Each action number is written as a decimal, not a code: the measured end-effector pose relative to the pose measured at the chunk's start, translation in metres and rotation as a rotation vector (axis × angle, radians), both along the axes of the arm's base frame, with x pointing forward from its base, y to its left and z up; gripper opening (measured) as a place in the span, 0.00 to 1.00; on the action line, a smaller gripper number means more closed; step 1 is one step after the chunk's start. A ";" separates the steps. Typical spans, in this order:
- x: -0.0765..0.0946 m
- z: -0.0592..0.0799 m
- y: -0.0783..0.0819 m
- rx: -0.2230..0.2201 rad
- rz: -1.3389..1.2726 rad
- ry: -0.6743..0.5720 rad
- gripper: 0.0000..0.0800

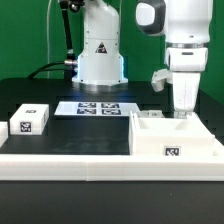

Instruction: Assemble cabinet

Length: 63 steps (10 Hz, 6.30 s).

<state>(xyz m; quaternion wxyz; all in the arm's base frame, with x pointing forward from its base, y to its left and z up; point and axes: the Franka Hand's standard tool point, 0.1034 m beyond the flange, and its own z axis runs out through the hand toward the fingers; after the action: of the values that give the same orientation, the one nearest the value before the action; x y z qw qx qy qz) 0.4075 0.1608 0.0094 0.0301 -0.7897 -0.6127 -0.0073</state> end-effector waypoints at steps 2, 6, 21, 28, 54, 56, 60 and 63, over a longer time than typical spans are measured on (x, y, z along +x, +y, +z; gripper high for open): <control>0.001 0.001 0.000 0.001 -0.001 -0.002 0.08; 0.001 0.001 0.000 0.001 -0.001 -0.003 0.08; 0.015 0.040 -0.041 -0.043 0.095 -0.023 0.09; 0.027 0.046 -0.045 -0.056 0.106 -0.014 0.09; 0.047 0.048 -0.049 -0.055 0.075 -0.017 0.09; 0.050 0.048 -0.048 -0.054 0.074 -0.020 0.09; 0.050 0.047 -0.049 -0.054 0.075 -0.018 0.09; 0.061 0.046 -0.050 -0.050 0.069 -0.026 0.09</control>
Offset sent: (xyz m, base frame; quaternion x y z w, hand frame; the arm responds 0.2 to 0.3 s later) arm 0.0000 0.0000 0.0000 0.0000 0.0000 0.0000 1.0000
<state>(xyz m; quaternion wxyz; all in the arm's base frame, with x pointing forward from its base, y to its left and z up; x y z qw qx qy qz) 0.4685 0.1106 0.0553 0.0029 -0.7686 -0.6397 -0.0012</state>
